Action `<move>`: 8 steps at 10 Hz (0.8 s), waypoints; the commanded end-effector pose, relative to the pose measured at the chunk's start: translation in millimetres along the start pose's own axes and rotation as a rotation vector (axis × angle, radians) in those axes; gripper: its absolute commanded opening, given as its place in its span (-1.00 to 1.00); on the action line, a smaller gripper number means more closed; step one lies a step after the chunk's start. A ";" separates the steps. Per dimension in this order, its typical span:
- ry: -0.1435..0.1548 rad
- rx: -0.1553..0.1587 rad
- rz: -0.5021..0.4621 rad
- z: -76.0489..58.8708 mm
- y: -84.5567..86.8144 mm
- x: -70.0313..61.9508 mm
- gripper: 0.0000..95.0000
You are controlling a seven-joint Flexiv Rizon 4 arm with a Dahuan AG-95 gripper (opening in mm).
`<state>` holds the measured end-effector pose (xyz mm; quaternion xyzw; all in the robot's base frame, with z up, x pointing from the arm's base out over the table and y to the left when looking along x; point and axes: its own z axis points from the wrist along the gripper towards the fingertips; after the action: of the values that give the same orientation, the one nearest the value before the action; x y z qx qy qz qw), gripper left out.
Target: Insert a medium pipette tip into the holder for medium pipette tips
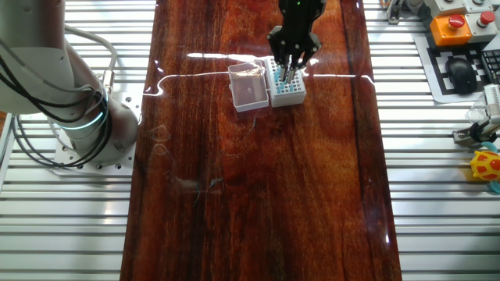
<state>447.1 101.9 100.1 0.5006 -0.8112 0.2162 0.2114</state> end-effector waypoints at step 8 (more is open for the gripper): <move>-0.002 0.002 0.011 0.6 0.1 -2.8 -1.00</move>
<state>448.4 104.1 98.0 0.4963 -0.8139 0.2175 0.2095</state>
